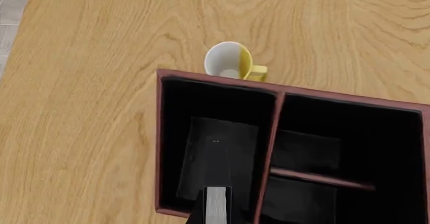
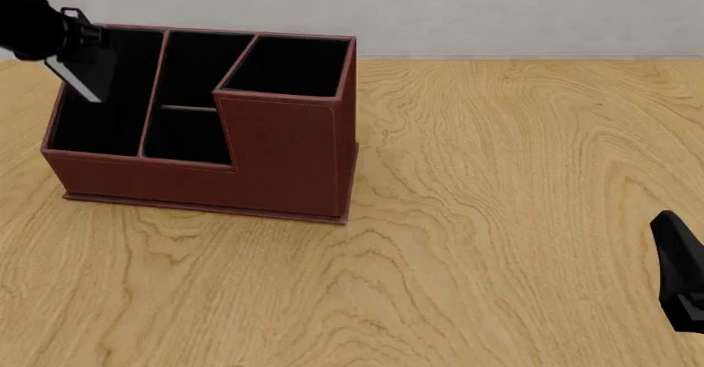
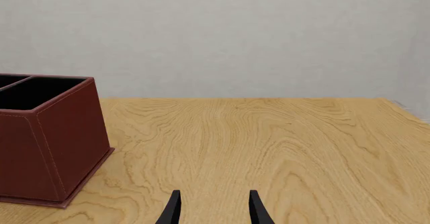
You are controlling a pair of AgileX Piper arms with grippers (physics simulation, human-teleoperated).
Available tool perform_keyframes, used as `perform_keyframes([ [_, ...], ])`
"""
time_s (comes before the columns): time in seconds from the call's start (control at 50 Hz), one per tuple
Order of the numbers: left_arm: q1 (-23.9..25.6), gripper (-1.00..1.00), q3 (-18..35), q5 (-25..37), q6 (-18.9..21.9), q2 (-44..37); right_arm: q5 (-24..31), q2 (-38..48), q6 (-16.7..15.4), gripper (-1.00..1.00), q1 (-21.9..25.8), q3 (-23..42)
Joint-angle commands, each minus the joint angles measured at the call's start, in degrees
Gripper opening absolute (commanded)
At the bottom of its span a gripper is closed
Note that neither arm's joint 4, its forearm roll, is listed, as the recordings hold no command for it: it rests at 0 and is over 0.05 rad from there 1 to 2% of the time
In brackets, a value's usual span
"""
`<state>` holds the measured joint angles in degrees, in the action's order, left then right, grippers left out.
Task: Pick up the book and place it in the left compartment of the caddy.
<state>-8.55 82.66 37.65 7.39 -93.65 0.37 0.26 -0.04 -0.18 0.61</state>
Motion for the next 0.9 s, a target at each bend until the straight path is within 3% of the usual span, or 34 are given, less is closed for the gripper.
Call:
perform_keyframes([
  [0.02, -1.01, -1.0, -0.49, -1.68, 1.52, -1.36, -0.11, 0.01, 0.0, 1.0, 0.11, -0.13],
  [0.36, -1.74, -1.0, -4.01, -4.07, 2.96, -2.71, -0.12, 0.0, 0.01, 1.0, 0.12, -0.13],
  [0.9, -1.92, -1.0, -3.73, -5.95, 3.35, -6.97, -0.12, 0.0, 0.01, 1.0, 0.12, -0.13],
])
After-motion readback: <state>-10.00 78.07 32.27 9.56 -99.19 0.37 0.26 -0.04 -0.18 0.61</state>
